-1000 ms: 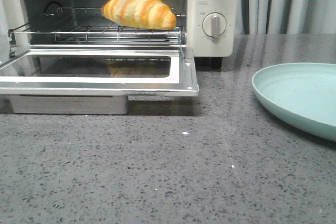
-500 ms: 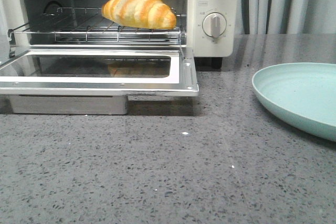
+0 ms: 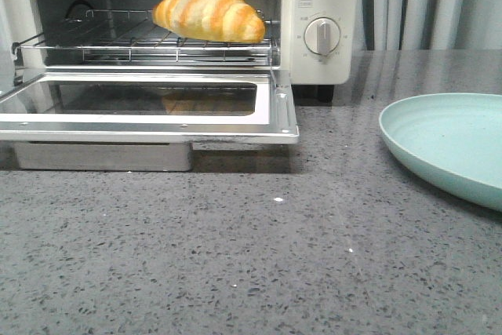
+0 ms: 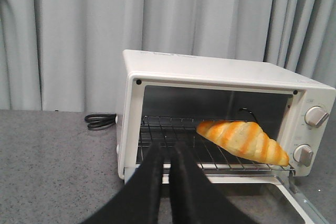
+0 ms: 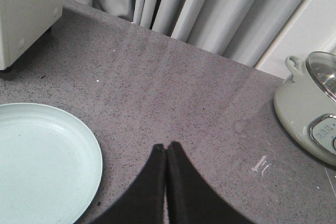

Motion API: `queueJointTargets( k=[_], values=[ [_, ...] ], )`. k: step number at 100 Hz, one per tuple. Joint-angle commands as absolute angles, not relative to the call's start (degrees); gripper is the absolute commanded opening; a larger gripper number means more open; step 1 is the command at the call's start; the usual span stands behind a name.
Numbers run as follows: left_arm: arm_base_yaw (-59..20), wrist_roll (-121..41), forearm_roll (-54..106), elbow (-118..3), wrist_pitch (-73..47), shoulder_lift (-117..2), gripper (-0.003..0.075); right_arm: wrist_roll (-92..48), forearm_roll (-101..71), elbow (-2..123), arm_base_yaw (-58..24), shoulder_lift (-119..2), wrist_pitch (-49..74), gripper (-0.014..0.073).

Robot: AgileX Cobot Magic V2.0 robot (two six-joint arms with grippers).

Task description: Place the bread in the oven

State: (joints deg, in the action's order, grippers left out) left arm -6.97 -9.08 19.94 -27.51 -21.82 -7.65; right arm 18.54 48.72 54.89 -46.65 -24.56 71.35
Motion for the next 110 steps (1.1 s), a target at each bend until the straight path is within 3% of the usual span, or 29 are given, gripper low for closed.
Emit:
queueJointTargets(
  k=[1,81,110],
  values=[
    [-6.8,-8.5,21.6,-28.5,-18.1,-8.3,-0.0020,18.7,51.7,55.8,-46.6,-25.2,68.5,-0.0044],
    [-6.8,-8.5,21.6,-28.1,-18.0,-8.3,-0.0020,18.7,55.1,55.8,-46.6,-23.9,70.6,-0.0044],
    [-6.8,-8.5,21.6,-28.1,-18.0,-8.3,-0.0020,18.7,56.4,49.2,-44.9,-10.5,56.4,-0.0044]
  ],
)
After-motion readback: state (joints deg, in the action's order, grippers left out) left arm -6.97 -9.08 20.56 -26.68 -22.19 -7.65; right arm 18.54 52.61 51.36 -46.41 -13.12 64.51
